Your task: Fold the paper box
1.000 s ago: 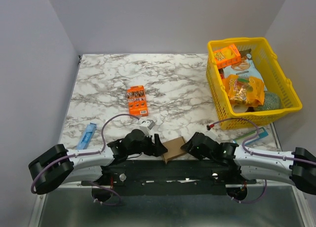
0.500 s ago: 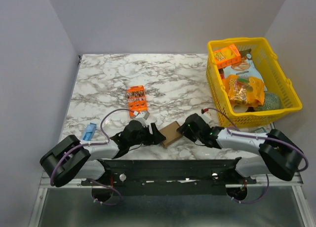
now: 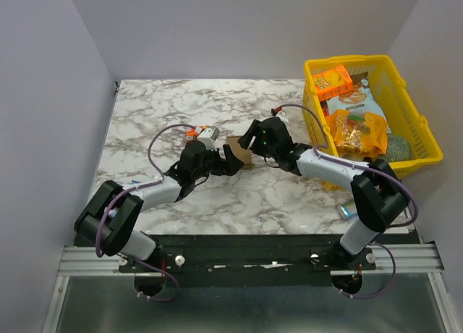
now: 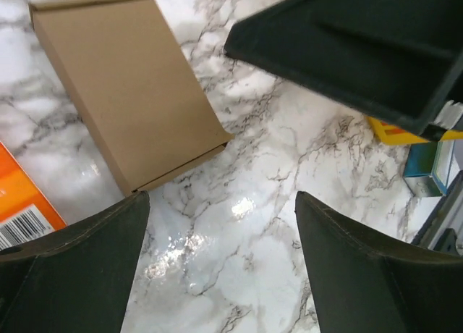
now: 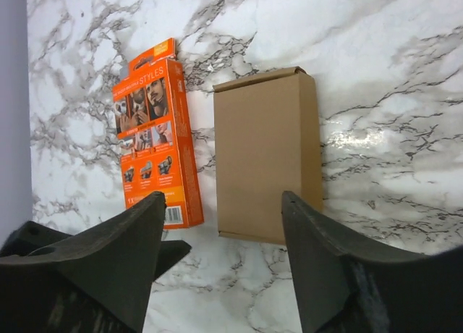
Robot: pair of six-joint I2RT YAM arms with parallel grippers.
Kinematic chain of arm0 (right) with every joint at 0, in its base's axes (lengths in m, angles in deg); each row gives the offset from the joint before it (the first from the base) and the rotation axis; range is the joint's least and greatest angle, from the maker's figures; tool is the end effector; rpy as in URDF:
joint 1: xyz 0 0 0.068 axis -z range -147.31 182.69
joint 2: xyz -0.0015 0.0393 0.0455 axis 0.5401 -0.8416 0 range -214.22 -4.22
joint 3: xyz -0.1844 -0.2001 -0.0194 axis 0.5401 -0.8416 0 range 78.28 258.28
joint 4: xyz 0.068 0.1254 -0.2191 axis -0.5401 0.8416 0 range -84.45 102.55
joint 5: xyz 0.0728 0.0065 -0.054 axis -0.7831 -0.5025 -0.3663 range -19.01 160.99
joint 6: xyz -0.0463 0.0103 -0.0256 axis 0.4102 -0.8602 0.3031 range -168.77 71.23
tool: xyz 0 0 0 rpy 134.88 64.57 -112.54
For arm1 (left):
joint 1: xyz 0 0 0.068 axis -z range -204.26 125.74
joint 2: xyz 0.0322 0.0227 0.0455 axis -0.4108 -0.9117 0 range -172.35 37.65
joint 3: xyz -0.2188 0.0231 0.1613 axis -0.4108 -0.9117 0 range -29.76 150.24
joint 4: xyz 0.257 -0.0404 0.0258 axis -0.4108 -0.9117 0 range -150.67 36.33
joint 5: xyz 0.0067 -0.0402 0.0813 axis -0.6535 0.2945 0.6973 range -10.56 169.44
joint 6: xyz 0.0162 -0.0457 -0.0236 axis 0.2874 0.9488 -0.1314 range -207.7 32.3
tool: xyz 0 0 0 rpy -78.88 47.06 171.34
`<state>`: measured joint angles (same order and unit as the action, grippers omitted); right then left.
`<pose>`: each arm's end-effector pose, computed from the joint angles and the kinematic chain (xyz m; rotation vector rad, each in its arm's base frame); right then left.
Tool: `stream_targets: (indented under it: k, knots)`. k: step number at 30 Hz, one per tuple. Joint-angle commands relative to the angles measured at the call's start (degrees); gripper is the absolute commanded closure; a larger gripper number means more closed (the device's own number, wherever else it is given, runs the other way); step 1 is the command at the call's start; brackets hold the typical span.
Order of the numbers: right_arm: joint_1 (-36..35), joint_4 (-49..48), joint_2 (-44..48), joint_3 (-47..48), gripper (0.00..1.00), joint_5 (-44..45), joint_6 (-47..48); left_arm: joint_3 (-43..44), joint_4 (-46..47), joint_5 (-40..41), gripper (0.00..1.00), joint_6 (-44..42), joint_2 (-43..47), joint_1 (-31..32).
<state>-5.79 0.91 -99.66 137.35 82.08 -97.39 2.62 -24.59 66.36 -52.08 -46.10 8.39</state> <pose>0.2943 0.2252 0.2220 0.3115 2.1707 0.6868 0.2413 -0.1643 0.1807 0.1060 2.0855 -0.9814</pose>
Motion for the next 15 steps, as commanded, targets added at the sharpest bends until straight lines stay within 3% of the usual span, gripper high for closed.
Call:
stream_targets:
  k: [1,7,12,15]
  knots:
    - [-0.1,4.5,4.8,1.0,0.24,1.6,9.4,2.3,-8.1,2.5,0.07,-6.9,5.8,-1.4]
    - [0.5,8.5,17.0,-2.1,0.15,4.0,16.1,5.2,-18.4,6.0,0.02,-9.3,16.4,-5.8]
    - [6.7,10.3,28.9,-4.8,0.09,0.0,20.2,7.7,-25.1,4.1,0.01,-7.0,23.3,-17.2]
    - [10.0,11.7,33.9,-5.6,0.06,-1.1,22.8,9.4,-28.5,2.4,0.01,-6.9,25.7,-20.5]
